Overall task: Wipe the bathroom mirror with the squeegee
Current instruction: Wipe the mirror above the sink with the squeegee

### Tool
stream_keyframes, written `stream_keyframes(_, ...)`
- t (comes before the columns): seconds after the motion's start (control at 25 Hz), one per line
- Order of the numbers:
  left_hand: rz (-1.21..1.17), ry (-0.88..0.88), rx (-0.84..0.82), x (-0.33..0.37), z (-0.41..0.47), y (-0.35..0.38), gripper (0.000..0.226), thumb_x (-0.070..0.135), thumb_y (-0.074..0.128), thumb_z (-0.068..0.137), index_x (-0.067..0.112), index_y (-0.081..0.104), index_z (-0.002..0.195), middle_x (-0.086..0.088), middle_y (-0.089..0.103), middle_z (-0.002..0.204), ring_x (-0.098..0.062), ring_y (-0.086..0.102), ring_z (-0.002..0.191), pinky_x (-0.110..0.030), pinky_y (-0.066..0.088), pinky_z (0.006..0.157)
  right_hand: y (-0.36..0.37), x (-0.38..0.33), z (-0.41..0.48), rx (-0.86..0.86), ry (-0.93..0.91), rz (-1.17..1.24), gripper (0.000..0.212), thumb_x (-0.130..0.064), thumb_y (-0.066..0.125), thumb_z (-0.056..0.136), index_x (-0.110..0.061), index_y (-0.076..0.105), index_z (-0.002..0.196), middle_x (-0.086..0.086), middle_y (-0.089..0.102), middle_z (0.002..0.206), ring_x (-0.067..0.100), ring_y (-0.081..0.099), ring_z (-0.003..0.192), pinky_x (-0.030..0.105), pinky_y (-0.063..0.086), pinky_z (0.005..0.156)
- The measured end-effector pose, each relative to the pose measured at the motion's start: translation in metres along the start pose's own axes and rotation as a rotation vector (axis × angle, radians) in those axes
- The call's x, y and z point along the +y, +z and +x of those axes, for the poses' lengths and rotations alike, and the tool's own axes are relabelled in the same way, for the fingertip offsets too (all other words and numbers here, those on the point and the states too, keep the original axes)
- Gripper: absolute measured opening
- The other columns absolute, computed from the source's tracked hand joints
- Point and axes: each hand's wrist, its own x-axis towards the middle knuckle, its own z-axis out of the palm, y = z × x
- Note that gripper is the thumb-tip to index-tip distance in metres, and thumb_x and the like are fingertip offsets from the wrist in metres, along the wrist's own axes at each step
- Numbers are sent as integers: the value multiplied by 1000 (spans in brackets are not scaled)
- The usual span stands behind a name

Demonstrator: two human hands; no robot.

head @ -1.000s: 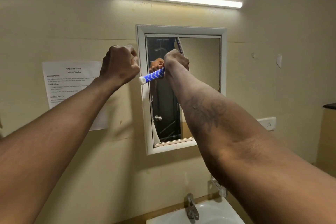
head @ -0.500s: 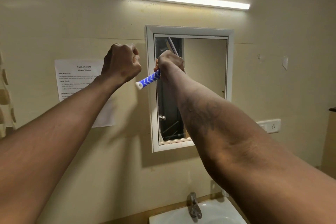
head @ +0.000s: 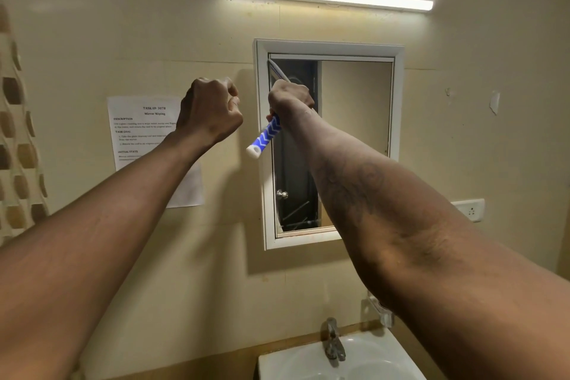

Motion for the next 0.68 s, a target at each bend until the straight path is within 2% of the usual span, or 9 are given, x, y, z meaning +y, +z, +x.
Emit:
stream_keyframes(0.04, 1, -10, -9, -1, -2, 0, 23, 23, 59, 90, 13, 72, 106, -19, 69, 94, -37, 63, 97, -33, 47, 75, 0, 2, 4, 47, -19, -82, 35, -22, 43, 109, 0, 59, 131, 4, 52, 73, 16, 54, 56, 14, 40, 29)
stream_keyframes(0.08, 0, -21, -16, -2, -3, 1, 23, 23, 59, 89, 14, 72, 106, -19, 68, 93, -38, 63, 98, -33, 46, 75, -3, 3, 2, 146, 1, -163, 31, -23, 45, 108, -1, 64, 119, 4, 54, 69, 14, 53, 49, 13, 28, 22)
stream_keyframes(0.12, -1, -32, -22, -2, -5, 1, 23, 23, 59, 89, 14, 72, 106, -19, 67, 93, -38, 62, 98, -33, 45, 75, -6, 6, 2, 228, 5, -225, 28, -25, 47, 107, -3, 65, 109, 4, 57, 67, 13, 54, 46, 12, 26, 23)
stream_keyframes(0.24, -3, -47, -29, -3, -11, 5, 22, 23, 59, 89, 15, 71, 105, -19, 66, 93, -38, 62, 98, -32, 44, 75, -11, 20, 0, 261, -48, -341, 28, -30, 51, 105, -7, 65, 101, 2, 64, 77, 10, 58, 53, 18, 37, 36)
stream_keyframes(0.36, -3, -47, -35, 1, -15, 10, 22, 22, 59, 89, 15, 72, 106, -20, 67, 92, -38, 63, 96, -31, 43, 75, -20, 38, 2, 275, -87, -416, 25, -34, 56, 105, -10, 62, 98, 1, 61, 79, 10, 56, 58, 20, 35, 41)
stream_keyframes(0.6, -9, -38, -23, 11, -26, 20, 23, 20, 61, 89, 14, 73, 107, -20, 68, 91, -38, 64, 94, -30, 43, 73, -35, 72, -2, 259, -164, -495, 22, -32, 56, 106, -15, 59, 92, 1, 62, 78, 11, 60, 58, 21, 39, 40)
stream_keyframes(0.68, -3, -47, -30, 12, -32, 23, 23, 20, 61, 88, 13, 73, 107, -20, 68, 89, -38, 64, 94, -31, 43, 72, -40, 85, -3, 264, -194, -497, 25, -31, 57, 105, -20, 53, 83, -1, 61, 76, 10, 60, 58, 20, 38, 40)
